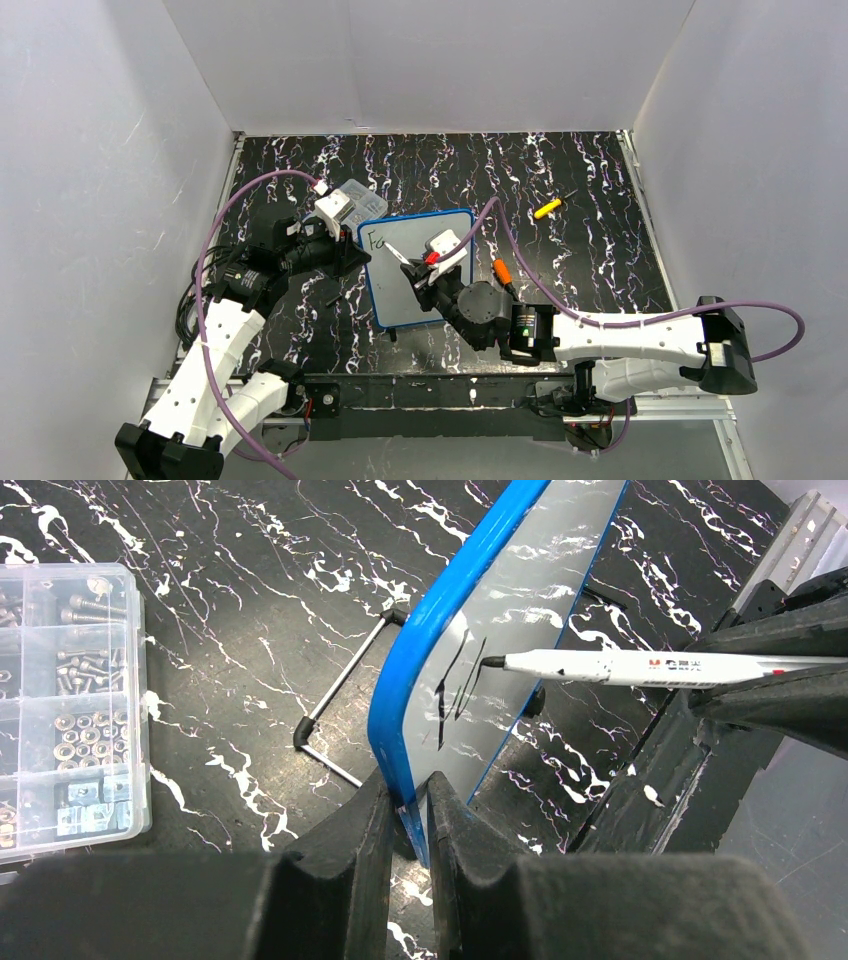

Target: Write a sentence on the whiteboard

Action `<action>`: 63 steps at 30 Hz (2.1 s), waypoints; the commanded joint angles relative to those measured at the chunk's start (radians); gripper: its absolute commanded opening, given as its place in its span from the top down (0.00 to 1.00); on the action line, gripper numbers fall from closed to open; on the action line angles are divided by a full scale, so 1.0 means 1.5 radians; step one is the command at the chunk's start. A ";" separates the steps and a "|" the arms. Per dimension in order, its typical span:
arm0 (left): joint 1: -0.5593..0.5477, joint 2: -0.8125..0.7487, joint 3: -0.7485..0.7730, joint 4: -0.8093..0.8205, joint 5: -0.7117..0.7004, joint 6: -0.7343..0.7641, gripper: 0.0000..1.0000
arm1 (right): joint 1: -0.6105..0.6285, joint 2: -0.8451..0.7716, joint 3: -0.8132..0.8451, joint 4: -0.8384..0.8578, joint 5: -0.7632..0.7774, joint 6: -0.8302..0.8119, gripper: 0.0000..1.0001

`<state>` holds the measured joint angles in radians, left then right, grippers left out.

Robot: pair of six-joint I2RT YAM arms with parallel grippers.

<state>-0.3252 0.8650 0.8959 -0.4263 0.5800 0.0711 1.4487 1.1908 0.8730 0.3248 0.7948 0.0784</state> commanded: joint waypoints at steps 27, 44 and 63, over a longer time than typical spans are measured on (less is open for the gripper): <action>-0.009 -0.004 -0.015 -0.032 -0.006 0.019 1.00 | -0.002 -0.011 -0.019 -0.015 0.018 0.037 0.99; -0.009 -0.003 -0.017 -0.032 -0.012 0.019 1.00 | -0.001 -0.061 -0.020 0.018 0.002 0.009 0.99; -0.009 0.001 -0.017 -0.032 -0.010 0.019 1.00 | -0.001 -0.023 -0.010 0.024 0.064 0.001 0.99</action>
<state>-0.3294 0.8619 0.8928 -0.4229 0.5751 0.0711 1.4479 1.1606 0.8524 0.3119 0.8104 0.0929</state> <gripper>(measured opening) 0.143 0.178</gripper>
